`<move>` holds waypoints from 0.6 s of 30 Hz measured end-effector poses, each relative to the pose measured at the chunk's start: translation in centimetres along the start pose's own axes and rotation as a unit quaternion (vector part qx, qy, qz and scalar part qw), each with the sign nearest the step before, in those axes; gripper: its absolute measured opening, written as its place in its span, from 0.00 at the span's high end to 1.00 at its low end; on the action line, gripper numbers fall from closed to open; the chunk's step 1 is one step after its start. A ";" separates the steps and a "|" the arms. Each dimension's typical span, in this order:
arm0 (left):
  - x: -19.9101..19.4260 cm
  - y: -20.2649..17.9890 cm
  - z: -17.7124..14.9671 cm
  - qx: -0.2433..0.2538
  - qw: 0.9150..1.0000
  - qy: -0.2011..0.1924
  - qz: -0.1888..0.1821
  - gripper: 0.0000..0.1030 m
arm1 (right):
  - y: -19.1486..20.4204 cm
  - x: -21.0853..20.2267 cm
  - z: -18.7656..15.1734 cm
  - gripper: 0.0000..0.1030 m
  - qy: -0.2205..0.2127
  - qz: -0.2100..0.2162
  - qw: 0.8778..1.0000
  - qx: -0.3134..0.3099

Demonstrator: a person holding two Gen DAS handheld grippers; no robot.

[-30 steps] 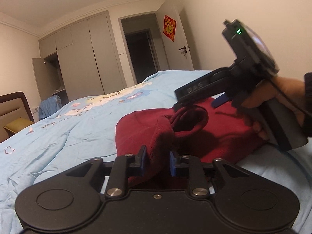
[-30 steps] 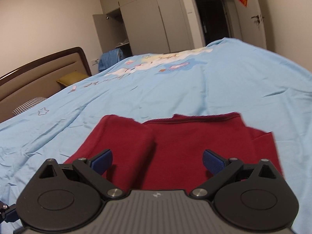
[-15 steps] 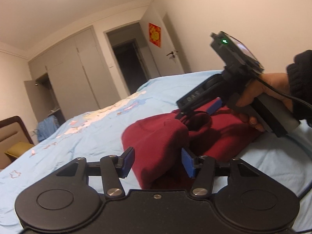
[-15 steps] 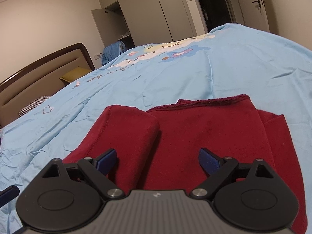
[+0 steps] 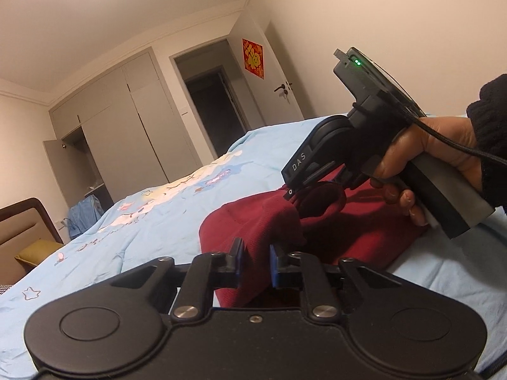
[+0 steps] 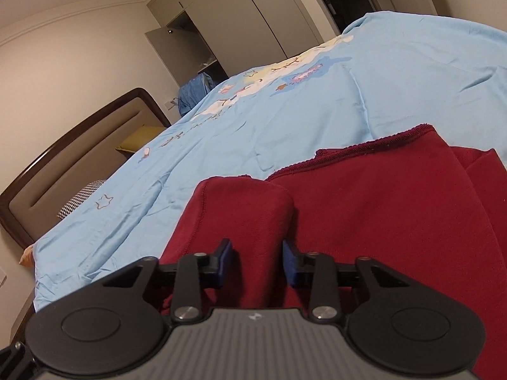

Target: Fold small clothes

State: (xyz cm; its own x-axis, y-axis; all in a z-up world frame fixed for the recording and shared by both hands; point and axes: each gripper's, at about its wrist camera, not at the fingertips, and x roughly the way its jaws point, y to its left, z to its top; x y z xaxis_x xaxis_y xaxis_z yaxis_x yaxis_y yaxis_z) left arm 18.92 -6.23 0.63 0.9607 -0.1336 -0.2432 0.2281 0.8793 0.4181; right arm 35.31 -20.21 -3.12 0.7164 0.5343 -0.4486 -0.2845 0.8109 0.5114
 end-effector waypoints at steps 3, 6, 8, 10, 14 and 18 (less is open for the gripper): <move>-0.2 -0.2 0.1 -0.016 1.000 0.000 0.002 0.89 | 0.1 -0.6 -0.1 0.80 -0.012 -0.004 1.000 -0.013; -0.3 0.1 0.5 -0.042 0.999 -0.001 0.000 0.91 | 0.3 -1.4 0.0 0.88 -0.029 -0.011 0.999 -0.036; -0.3 0.2 0.8 -0.051 0.999 -0.003 -0.004 0.92 | 0.6 -2.2 0.1 0.90 -0.044 -0.013 0.998 -0.051; -0.2 -0.1 1.1 -0.049 0.999 -0.006 -0.009 0.92 | 0.8 -3.0 0.3 0.91 -0.059 -0.018 0.996 -0.068; 0.1 -1.1 2.2 -0.038 0.999 -0.018 -0.022 0.92 | 1.1 -4.6 0.6 0.92 -0.086 -0.026 0.992 -0.089; 0.6 -2.4 3.3 -0.026 0.998 -0.031 -0.042 0.93 | -0.1 -6.3 1.0 0.92 -0.102 -0.042 0.990 -0.092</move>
State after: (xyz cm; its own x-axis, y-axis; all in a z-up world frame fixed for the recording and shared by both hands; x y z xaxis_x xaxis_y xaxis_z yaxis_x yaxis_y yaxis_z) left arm 19.48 -9.95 2.35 0.9470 -0.2334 -0.2208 0.3006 0.8862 0.3526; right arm 31.46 -23.90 0.38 0.8505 0.4198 -0.3169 -0.3169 0.8898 0.3284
